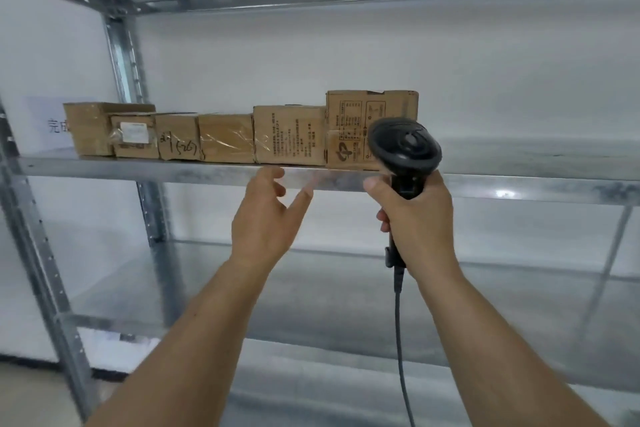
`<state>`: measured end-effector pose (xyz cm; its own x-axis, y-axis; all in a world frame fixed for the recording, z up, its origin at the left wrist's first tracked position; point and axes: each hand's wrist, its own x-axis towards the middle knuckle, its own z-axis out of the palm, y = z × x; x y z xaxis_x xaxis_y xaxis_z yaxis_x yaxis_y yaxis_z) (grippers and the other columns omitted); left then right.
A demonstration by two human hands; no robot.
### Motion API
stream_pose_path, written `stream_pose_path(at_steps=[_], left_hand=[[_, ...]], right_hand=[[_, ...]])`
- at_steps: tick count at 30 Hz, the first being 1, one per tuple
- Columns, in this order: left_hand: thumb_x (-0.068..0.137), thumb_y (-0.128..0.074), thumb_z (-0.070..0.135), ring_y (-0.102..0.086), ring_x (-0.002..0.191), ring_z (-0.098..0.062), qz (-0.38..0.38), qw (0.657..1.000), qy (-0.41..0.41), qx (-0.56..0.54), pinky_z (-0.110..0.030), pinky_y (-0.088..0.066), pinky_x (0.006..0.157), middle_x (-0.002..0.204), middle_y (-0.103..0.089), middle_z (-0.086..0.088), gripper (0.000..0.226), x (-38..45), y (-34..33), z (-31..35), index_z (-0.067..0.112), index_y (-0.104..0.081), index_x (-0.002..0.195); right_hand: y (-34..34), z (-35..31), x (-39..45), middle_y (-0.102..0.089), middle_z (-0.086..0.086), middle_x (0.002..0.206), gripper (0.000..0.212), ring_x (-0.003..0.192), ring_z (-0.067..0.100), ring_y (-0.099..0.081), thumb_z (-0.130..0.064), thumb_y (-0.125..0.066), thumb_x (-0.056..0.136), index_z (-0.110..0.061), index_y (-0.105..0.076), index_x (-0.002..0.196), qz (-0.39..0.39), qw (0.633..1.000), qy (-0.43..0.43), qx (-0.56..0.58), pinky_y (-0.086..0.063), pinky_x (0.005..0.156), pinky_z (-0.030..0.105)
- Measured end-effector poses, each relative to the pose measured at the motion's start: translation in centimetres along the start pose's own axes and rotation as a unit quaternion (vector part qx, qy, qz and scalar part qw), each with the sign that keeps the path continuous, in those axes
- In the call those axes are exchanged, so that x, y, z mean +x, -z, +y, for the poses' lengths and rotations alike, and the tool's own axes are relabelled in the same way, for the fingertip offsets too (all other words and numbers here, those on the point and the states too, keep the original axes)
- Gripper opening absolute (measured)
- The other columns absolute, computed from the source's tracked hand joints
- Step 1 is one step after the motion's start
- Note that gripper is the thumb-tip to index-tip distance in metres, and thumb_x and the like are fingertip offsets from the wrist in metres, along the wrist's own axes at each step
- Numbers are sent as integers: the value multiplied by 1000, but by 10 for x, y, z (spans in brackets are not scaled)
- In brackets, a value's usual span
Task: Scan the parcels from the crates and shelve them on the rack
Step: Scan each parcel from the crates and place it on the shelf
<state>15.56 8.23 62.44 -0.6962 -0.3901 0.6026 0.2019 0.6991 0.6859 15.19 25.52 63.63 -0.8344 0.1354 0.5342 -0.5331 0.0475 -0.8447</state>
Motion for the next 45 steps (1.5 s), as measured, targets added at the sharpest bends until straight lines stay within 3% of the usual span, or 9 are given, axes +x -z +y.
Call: stream_pose_path(at_steps=[4,9,11,13,18,22,25,31,45], left_hand=[[88,-61,50,-55,77,-2,10,998,58,20,-32,-51,74,113,-54,5,52,-40,29,-34,26,-44,131],[86,-63,48,-54,80,1,58,992,109,30,-29,-47,74,110,-54,7,51,-83,83,-77,26,-46,130],[86,-63,48,-54,80,0,75,989,126,35,-30,-48,73,112,-53,7,52,-98,106,-93,26,-46,130],[85,-63,49,-54,81,0,87,985,141,44,-35,-51,76,113,-53,8,53,-109,129,-107,27,-46,131],[84,-62,51,-56,80,1,102,979,152,87,-31,-51,76,112,-53,10,52,-132,194,-149,29,-47,129],[84,-62,52,-56,81,-1,117,971,172,121,-29,-50,75,112,-52,10,54,-150,264,-187,29,-46,130],[84,-63,51,-56,80,-1,138,962,187,141,-28,-49,75,113,-52,9,56,-161,319,-216,28,-46,132],[85,-64,49,-54,80,2,177,949,198,168,-16,-39,66,114,-50,10,55,-181,420,-266,27,-46,132],[85,-61,52,-54,82,2,244,906,254,236,-21,-47,70,115,-49,12,58,-202,551,-349,29,-43,134]], right_hand=[[-25,10,-42,-64,6,106,75,74,16,-62,-23,-73,85,-39,-31,145,-111,991,-23,73,-51,55,20],[-71,22,-100,-64,5,115,94,89,13,-60,-38,-76,79,-54,-15,149,-209,970,-14,126,-57,70,34],[-92,23,-125,-64,3,121,94,99,14,-57,-50,-74,69,-65,-15,141,-238,961,-12,141,-53,91,52],[-115,20,-148,-63,-7,123,88,99,16,-56,-53,-74,65,-71,-22,134,-268,950,-11,158,-48,97,55],[-182,7,-201,-61,-19,122,87,98,14,-58,-49,-76,62,-71,-28,131,-313,930,-2,194,-51,94,48],[-247,-13,-246,-64,-1,125,85,94,15,-57,-45,-77,62,-82,-28,121,-329,916,-17,231,-50,87,40],[-296,-27,-280,-62,2,127,85,93,16,-56,-40,-79,64,-76,-33,125,-349,902,-19,253,-51,84,35],[-391,-52,-346,-61,-2,128,87,96,24,-53,-47,-78,64,-67,-30,135,-389,884,-6,261,-46,96,62],[-546,-85,-432,-57,-25,123,86,100,19,-56,-48,-73,64,-67,-26,133,-515,804,-4,298,-49,93,54]])
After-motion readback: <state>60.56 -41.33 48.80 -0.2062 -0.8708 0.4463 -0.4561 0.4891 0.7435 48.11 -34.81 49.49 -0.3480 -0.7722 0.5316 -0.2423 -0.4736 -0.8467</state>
